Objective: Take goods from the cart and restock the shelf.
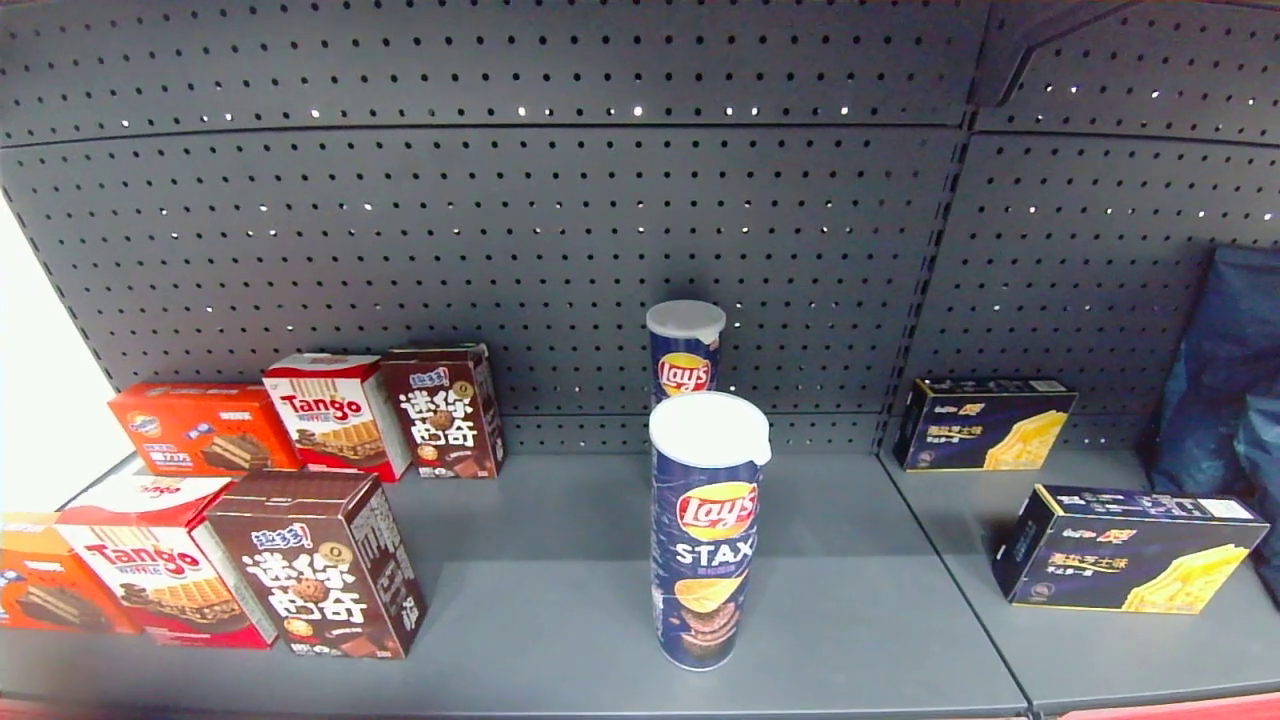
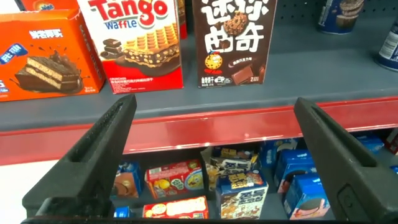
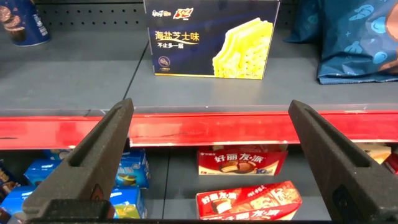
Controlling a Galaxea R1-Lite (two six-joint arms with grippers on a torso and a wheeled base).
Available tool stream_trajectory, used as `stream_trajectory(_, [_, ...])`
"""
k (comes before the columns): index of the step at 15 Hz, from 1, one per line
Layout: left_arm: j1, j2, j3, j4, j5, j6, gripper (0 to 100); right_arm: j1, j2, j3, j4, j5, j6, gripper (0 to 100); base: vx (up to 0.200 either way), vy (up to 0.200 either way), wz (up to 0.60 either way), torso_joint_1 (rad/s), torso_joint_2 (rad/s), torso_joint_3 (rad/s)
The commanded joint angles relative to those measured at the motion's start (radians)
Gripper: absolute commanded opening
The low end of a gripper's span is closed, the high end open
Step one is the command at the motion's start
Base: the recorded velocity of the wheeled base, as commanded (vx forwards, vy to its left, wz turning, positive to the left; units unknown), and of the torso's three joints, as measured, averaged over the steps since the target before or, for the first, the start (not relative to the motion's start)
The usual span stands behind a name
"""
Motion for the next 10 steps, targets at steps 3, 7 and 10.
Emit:
stream_trajectory(3, [0.000, 0.000, 0.000, 0.000, -0.001, 0.000, 100, 0.000, 0.001, 0.000, 0.000, 0.002, -0.001, 100, 0.000, 0.000, 0.20, 0.004, 0.00, 0.001])
stream_trajectory(7, [0.000, 0.000, 0.000, 0.000, -0.001, 0.000, 100, 0.000, 0.001, 0.000, 0.000, 0.002, 0.001, 100, 0.000, 0.000, 0.15, 0.001, 0.00, 0.001])
stream_trajectory(10, [0.000, 0.000, 0.000, 0.000, -0.003, 0.001, 100, 0.000, 0.001, 0.000, 0.000, 0.002, 0.001, 100, 0.000, 0.000, 0.00, 0.000, 0.00, 0.000])
